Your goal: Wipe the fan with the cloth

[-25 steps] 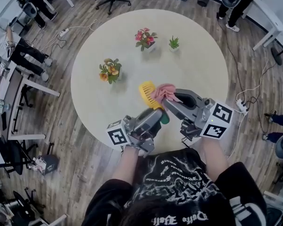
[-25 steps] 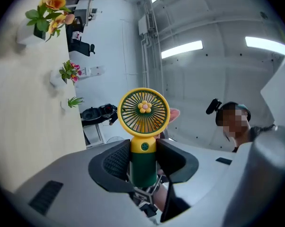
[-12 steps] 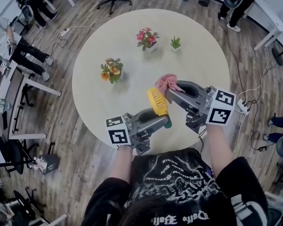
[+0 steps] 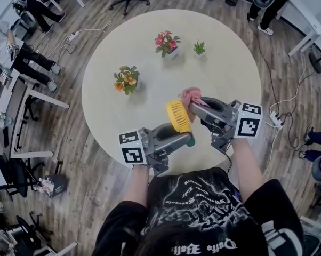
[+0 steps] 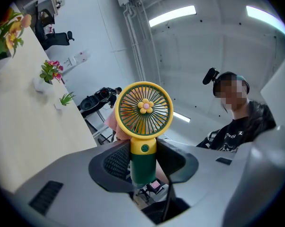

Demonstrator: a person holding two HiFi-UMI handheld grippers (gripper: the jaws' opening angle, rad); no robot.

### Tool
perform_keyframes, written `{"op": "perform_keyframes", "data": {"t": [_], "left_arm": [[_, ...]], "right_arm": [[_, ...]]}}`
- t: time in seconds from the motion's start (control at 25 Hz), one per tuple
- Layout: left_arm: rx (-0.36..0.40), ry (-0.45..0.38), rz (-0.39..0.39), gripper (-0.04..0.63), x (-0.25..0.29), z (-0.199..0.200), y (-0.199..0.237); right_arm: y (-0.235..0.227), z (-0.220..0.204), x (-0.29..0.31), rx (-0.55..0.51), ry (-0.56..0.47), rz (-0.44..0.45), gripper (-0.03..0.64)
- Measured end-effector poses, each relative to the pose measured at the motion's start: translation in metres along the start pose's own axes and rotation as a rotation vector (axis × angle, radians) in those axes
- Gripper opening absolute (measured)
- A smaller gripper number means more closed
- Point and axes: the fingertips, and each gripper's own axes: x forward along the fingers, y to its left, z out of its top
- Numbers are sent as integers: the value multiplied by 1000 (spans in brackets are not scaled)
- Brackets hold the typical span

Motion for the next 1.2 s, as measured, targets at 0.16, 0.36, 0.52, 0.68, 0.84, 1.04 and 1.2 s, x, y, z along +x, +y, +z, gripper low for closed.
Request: {"op": "perform_keyframes", "data": {"t": [0.16,0.36,0.52,0.68,0.84,1.04,1.2], "left_arm": [[2,-16,22,189,-5,5,4],[-3,-66,35,189,-17,13,6],[-15,-72,60,189,-18,14,11],[-10,-43,62,189,-18,7,13],[9,24,70,186,-15,-3,12],[31,107,71,184,-8,-23,8],[32,111,85,184,-11,-25,9]], "right_arm": [[1,-13,-2,42,20,22,49],[13,-34,-2,75,48,64,49],[21,-39,-4,89,43,95,49],[27,-38,-4,38,28,112,49],[33,-27,-1,-2,5,116,49],[22,-25,7,26,11,82,49],[2,-40,5,79,48,22,49]]}}
